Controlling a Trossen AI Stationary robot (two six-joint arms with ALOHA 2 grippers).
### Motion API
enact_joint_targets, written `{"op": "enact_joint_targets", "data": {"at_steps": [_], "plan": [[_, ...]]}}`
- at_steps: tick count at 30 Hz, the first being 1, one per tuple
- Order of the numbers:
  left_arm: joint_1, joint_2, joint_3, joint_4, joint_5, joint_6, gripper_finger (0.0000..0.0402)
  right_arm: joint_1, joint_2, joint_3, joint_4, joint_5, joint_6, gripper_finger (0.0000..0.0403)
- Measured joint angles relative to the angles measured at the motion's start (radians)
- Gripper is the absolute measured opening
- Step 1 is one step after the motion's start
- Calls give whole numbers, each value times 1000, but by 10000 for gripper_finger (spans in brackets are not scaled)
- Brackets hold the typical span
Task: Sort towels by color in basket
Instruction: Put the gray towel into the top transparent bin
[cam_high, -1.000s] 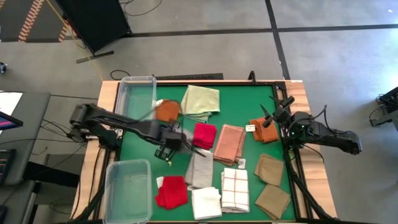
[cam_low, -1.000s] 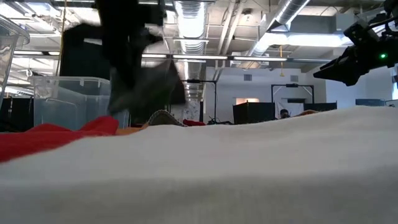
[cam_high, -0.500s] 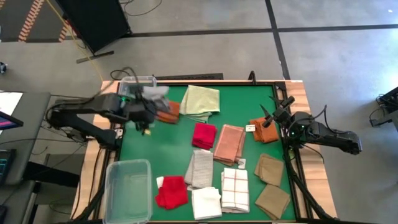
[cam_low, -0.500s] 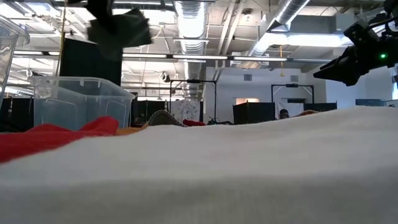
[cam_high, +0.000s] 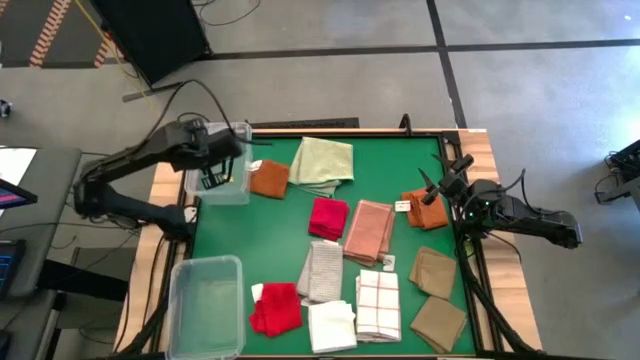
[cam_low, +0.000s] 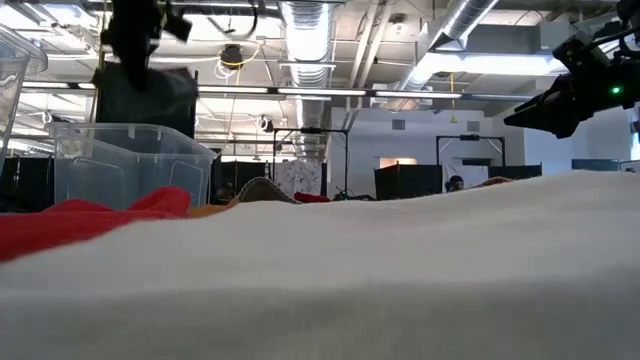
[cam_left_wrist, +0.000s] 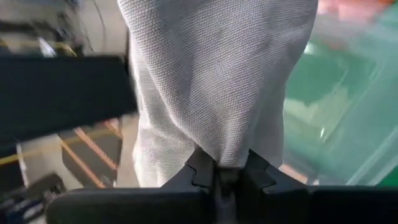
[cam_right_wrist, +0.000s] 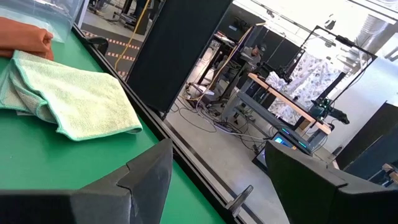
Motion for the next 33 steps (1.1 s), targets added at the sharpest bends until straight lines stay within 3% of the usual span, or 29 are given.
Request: {"op": "enact_joint_targets", "data": {"at_steps": [6, 14, 28, 33], "plan": [[138, 20, -92, 65, 96, 97, 29, 0, 0, 0, 0, 0, 0, 286], [194, 19, -139, 164, 138, 174, 50, 0, 0, 0, 0, 0, 0, 286], [193, 19, -139, 190, 137, 176, 194, 0, 0, 0, 0, 0, 0, 286], [193, 19, -139, 201, 122, 177, 227, 0, 0, 0, 0, 0, 0, 286]]}}
